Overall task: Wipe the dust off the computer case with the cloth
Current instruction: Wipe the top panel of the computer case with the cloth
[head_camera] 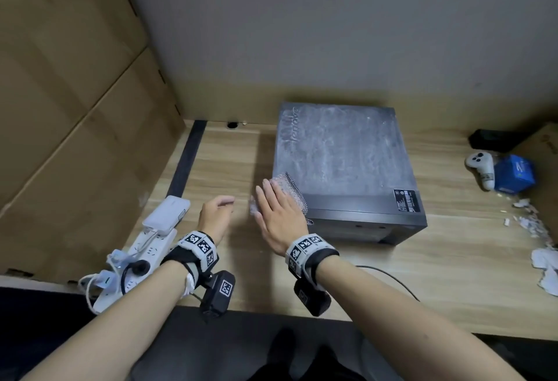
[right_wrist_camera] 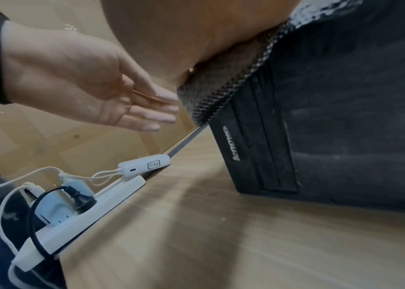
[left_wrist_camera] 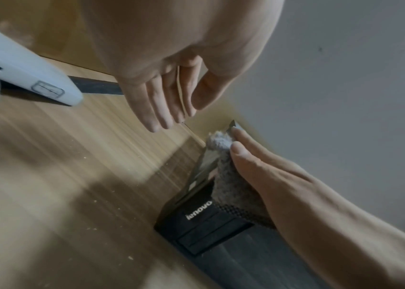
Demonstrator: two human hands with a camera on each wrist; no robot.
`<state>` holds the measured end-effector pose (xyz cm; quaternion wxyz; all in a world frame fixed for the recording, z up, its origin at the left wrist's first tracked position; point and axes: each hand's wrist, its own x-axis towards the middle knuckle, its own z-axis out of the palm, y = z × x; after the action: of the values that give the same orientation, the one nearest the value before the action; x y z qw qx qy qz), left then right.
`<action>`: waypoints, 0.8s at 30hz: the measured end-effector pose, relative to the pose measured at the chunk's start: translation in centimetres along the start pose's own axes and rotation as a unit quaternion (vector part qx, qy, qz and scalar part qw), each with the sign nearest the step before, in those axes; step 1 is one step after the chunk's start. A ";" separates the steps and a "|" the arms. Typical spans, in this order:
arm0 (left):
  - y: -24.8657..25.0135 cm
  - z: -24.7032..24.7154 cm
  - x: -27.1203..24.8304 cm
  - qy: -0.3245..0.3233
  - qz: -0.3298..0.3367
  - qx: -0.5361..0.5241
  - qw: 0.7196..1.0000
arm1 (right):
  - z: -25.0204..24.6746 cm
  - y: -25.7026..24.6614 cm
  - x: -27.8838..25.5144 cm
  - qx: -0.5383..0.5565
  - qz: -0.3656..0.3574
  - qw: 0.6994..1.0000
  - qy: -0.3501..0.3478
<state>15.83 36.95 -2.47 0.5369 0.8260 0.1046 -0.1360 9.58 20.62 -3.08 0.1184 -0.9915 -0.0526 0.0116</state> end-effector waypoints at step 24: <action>6.8 6.6 0.9 -0.156 -0.103 0.069 0.980 | -5.2 21.0 -11.2 -0.051 0.296 0.954 -0.009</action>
<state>18.13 28.14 0.53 0.4720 0.8143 0.0939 -0.3246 0.74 -2.13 -2.87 0.0589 -0.9672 0.2416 0.0526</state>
